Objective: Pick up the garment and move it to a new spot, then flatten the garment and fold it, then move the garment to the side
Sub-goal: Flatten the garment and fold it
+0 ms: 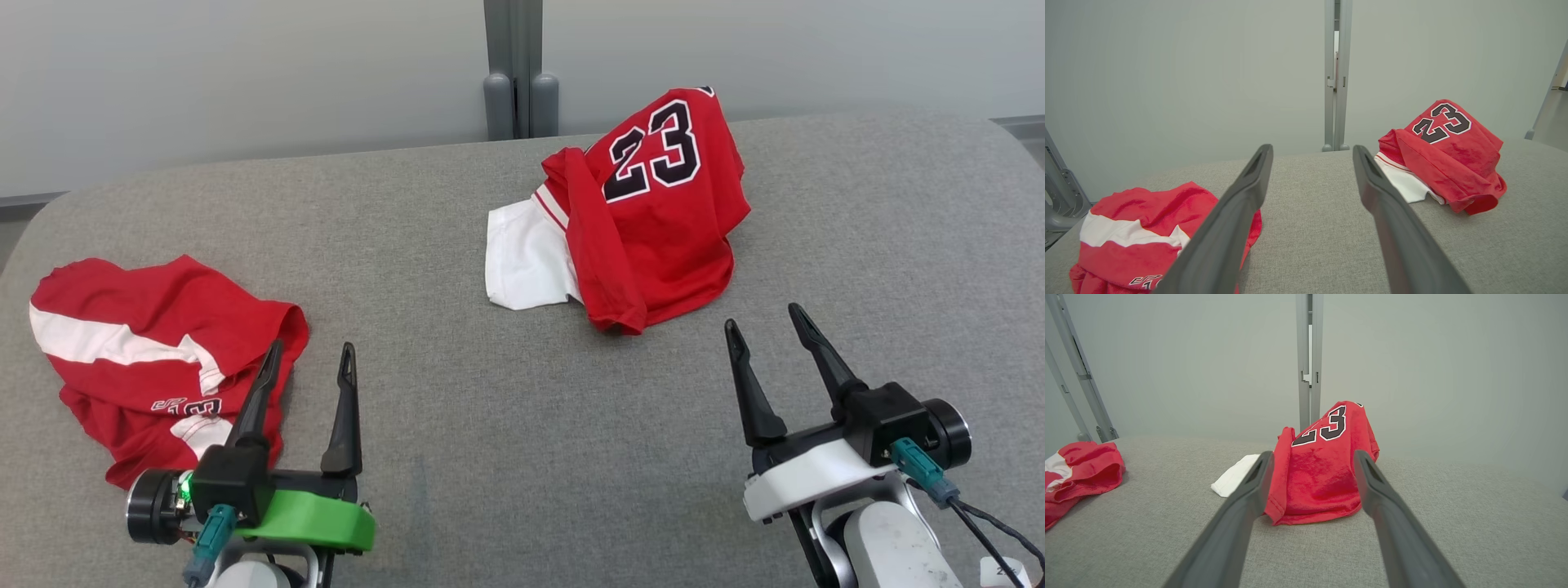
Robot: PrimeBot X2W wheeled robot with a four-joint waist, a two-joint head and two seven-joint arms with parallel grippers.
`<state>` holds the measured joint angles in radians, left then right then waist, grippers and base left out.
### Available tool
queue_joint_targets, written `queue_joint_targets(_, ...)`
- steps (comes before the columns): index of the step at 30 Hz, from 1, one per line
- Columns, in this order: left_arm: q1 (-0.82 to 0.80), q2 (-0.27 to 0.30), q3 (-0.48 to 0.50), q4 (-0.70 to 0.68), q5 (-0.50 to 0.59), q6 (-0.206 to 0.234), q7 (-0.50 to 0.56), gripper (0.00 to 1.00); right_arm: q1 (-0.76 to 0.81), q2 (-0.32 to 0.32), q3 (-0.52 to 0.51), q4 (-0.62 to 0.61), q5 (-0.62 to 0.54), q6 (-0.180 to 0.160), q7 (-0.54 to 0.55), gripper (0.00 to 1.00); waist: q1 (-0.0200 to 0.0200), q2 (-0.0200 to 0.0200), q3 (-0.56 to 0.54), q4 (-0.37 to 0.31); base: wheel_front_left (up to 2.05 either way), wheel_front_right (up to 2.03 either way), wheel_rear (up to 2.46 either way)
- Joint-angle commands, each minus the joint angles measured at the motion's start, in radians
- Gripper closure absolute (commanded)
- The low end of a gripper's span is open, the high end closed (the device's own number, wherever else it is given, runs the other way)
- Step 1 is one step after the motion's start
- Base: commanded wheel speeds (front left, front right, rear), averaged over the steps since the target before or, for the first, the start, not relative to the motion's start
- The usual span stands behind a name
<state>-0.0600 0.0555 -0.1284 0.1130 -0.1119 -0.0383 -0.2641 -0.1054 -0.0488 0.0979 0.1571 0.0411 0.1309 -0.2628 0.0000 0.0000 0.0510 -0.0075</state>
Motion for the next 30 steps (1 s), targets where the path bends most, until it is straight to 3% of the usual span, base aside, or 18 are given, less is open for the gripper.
queue_joint_targets(1, 0.007, -0.001, 0.007, -0.004, 0.004, -0.004, -0.001, 0.0, 0.0, -0.003, 0.002, 0.0, 0.003, 0.0, -0.003, 0.0, 0.0, 0.0, 0.002, -0.001, 0.0, 0.0, 0.0)
queue_joint_targets(8, -0.009, -0.004, 0.002, 0.012, 0.011, -0.014, -0.001, 0.0, -0.003, -0.003, -0.01, -0.005, 0.038, 0.0, -0.003, 0.0, 0.0, 0.0, 0.026, 0.003, 0.0, 0.0, 0.0)
queue_joint_targets(18, -0.066, -0.004, -0.03, 0.035, -0.013, -0.006, -0.001, 0.0, -0.071, -0.002, 0.003, 0.037, 0.045, 0.0, -0.003, 0.0, 0.0, 0.0, 0.119, 0.069, 0.0, 0.0, 0.0)
queue_joint_targets(23, -0.092, -0.004, -0.066, 0.043, -0.035, -0.005, -0.001, 0.0, -0.153, -0.003, 0.009, 0.119, 0.078, 0.0, -0.003, 0.0, 0.0, 0.0, 0.16, 0.119, 0.0, 0.0, 0.0)
queue_joint_targets(30, -0.12, -0.004, -0.115, 0.048, -0.043, 0.005, -0.001, 0.0, -0.276, -0.005, 0.004, 0.337, 0.102, 0.0, -0.003, 0.0, 0.0, 0.0, 0.191, 0.187, 0.0, 0.0, 0.0)
